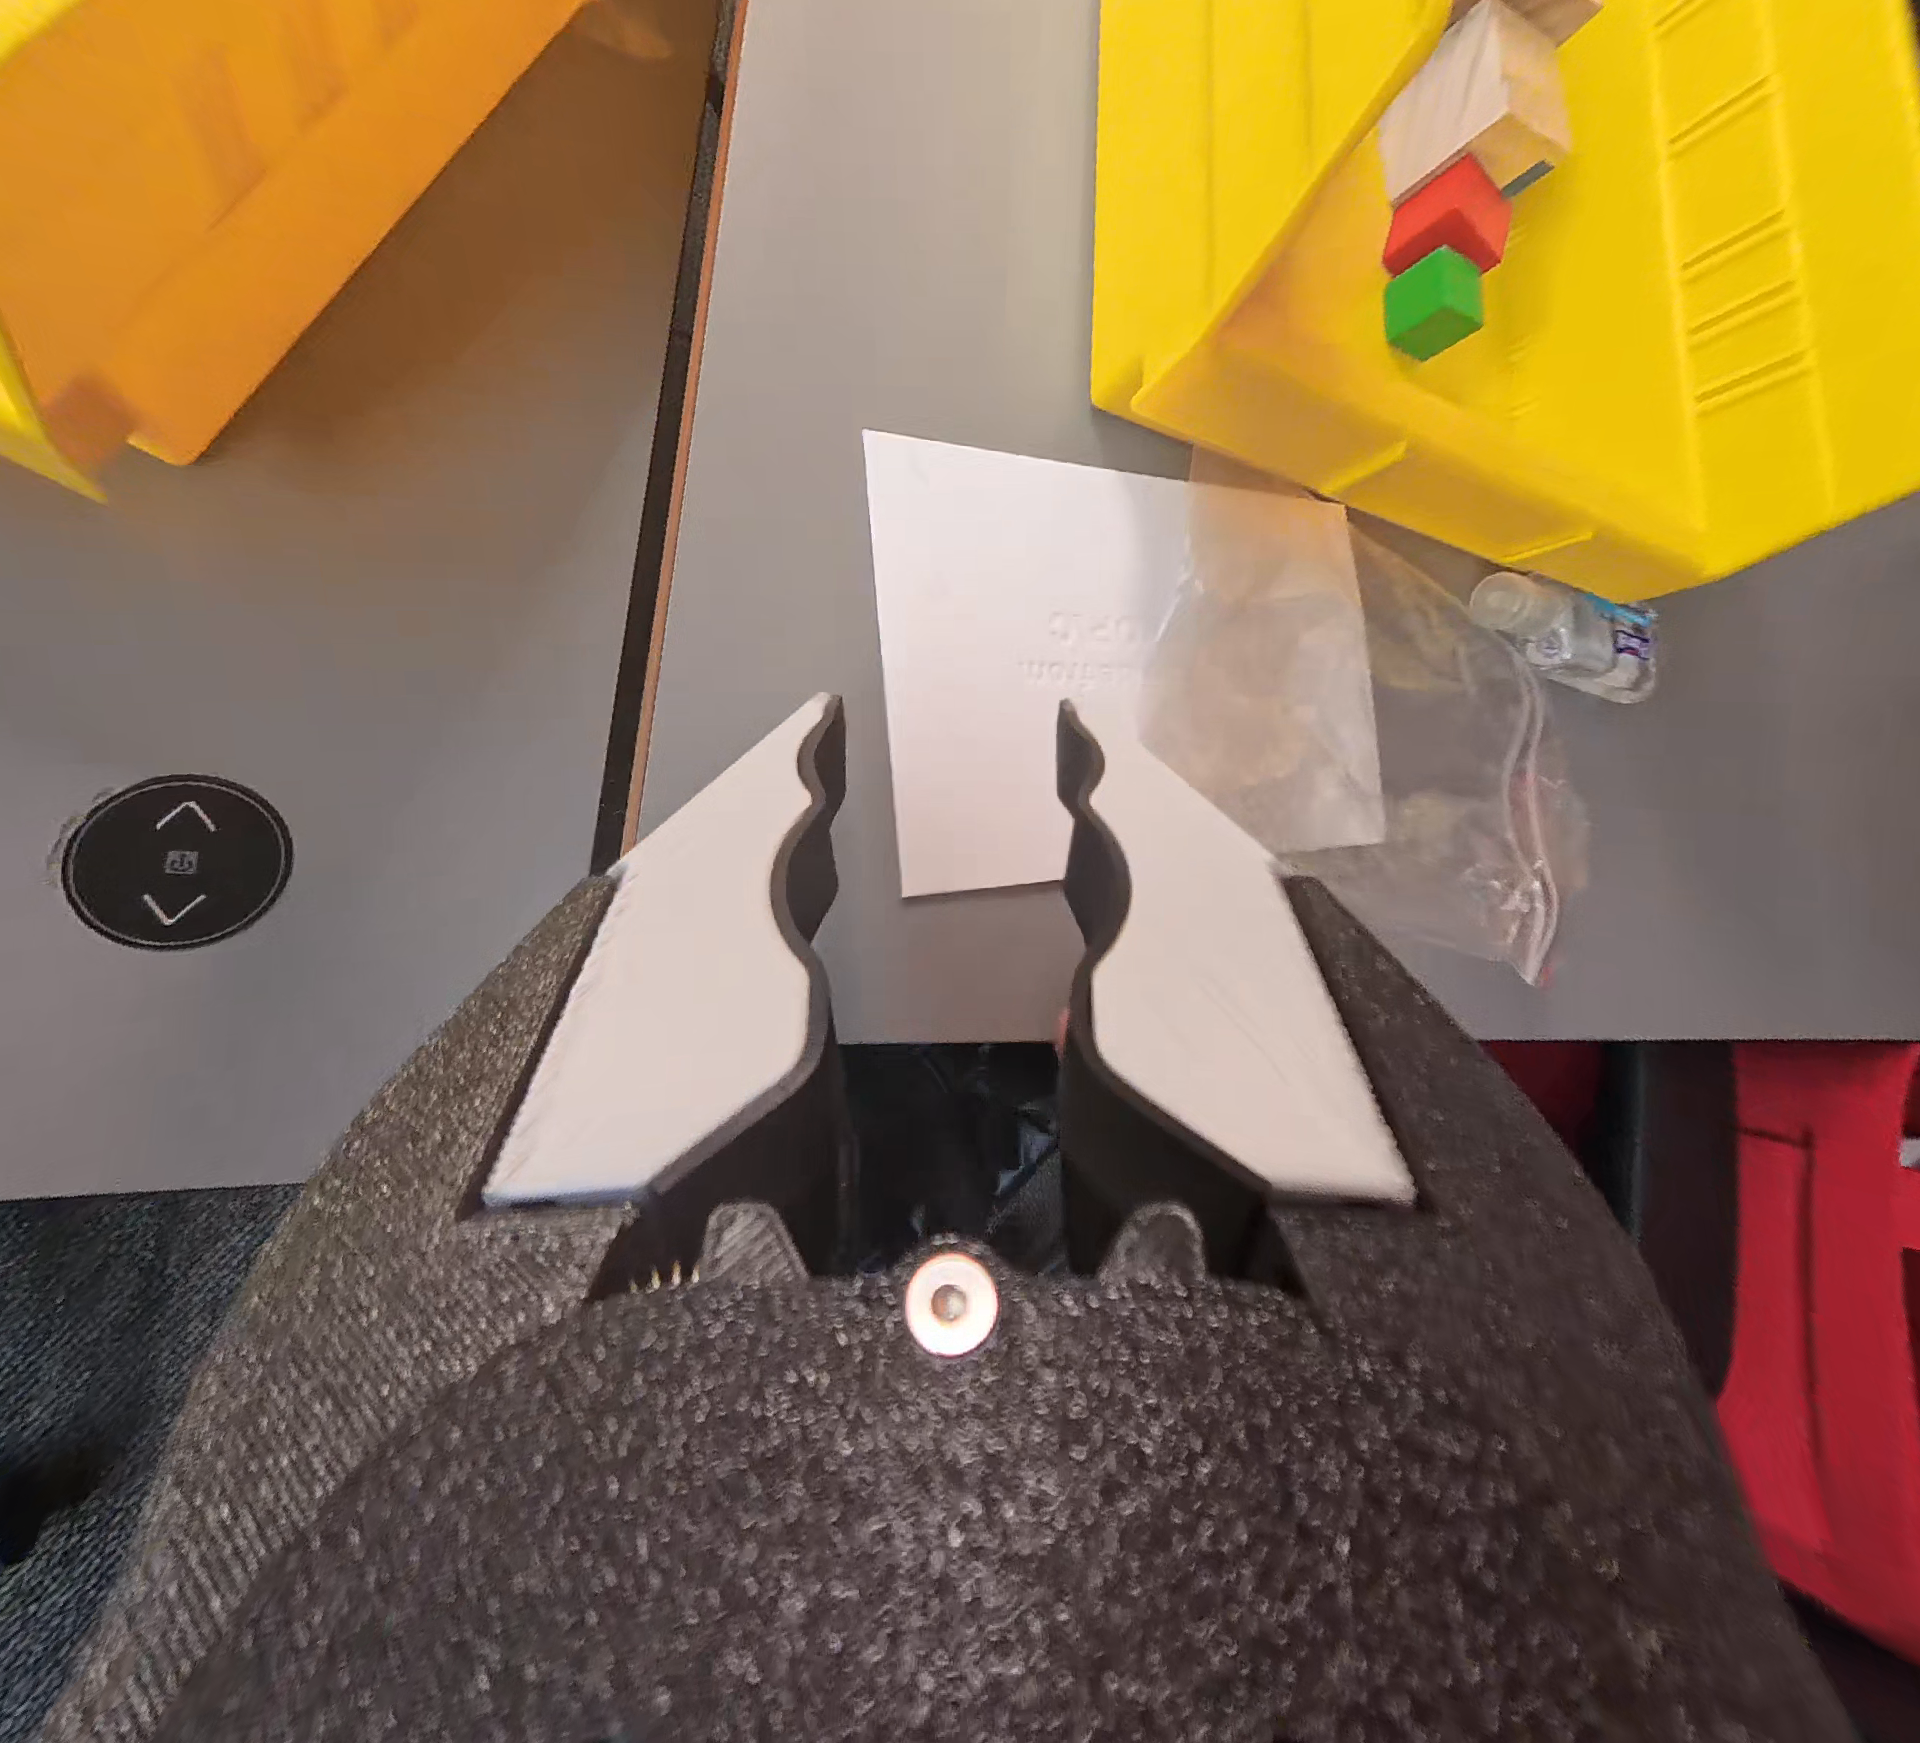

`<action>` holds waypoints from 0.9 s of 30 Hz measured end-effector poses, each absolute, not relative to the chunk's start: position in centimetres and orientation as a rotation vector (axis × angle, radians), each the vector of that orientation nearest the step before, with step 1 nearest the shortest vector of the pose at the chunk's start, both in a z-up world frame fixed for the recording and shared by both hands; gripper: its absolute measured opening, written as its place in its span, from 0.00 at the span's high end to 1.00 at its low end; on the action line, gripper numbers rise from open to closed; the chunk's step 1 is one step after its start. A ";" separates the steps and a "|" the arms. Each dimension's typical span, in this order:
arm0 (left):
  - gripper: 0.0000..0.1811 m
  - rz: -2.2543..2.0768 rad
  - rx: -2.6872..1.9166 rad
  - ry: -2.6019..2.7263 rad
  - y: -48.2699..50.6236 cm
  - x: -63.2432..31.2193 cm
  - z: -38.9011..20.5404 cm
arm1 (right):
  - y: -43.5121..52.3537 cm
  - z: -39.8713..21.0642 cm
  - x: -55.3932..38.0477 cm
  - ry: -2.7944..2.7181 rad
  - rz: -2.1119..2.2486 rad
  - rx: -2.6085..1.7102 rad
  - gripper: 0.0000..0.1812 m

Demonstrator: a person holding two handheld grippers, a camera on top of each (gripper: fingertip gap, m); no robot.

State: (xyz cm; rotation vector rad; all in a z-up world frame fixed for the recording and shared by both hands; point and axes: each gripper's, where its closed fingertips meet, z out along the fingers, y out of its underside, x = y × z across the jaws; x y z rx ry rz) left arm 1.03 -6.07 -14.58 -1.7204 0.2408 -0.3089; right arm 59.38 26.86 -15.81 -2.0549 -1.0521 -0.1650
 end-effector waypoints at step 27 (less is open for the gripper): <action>0.72 -0.291 -1.742 0.239 -5.9 0.8 -15.1 | 31.5 -11.0 63.2 -0.544 -0.146 -2.039 0.91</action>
